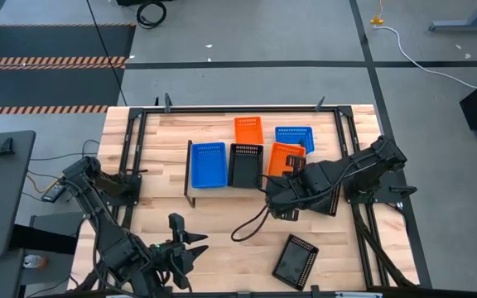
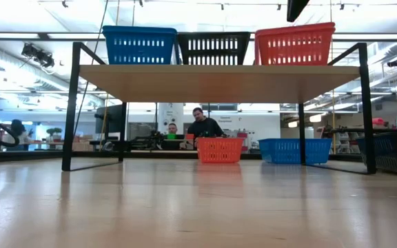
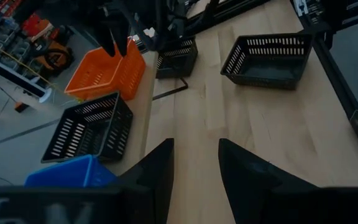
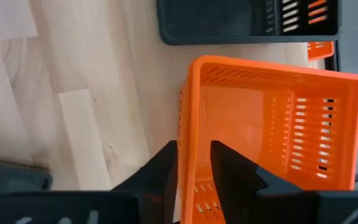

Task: Stack baskets on shelf by color
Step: Stack the bottom orange basket on the orange basket on the shelf

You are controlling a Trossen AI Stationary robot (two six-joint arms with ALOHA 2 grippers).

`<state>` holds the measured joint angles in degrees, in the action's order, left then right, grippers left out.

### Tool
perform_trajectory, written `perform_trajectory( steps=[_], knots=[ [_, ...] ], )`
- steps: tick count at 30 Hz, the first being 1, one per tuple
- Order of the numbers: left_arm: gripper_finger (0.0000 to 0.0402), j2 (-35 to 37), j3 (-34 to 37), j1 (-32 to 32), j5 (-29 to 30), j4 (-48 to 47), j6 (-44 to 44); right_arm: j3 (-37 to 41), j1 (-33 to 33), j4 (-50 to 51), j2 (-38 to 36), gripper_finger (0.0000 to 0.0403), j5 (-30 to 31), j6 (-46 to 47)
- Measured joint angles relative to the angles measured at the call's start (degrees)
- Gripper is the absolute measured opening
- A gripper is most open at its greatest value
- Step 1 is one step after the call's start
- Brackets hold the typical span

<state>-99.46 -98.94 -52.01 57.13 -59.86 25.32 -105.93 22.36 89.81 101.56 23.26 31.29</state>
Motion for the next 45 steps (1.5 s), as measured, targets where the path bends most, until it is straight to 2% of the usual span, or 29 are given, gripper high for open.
perform_trajectory(
  steps=[7, 13, 30, 35, 41, 45],
  knots=[
    [0.0132, 0.02, 0.0, 0.0, -1.24, -0.02, 1.1, 8.27, 0.57, -0.15, 0.02, 0.0128, 1.07, 0.11],
    [0.0132, 0.02, 0.0, 0.02, -1.32, -0.02, 1.07, 12.87, 0.56, 0.17, 0.11, 0.0129, 0.6, 0.17],
    [0.0132, 0.04, 0.0, 0.02, -1.47, -0.02, 1.1, 12.94, 3.2, 0.21, 0.09, 0.0089, -0.28, -1.8],
    [0.0132, 0.04, 0.0, 0.0, -1.47, -0.02, 1.1, 12.94, 3.2, 0.21, 0.09, 0.0089, 2.4, -3.69],
    [0.0132, 0.04, 0.0, 0.02, -1.47, -0.02, 1.1, 12.94, 3.85, 0.19, 0.09, 0.0089, 4.16, -11.37],
    [0.0133, 0.04, 0.0, 0.02, -1.49, -0.02, 1.1, 12.94, 4.45, 0.21, 0.07, 0.0089, 4.7, -11.68]
  ],
)
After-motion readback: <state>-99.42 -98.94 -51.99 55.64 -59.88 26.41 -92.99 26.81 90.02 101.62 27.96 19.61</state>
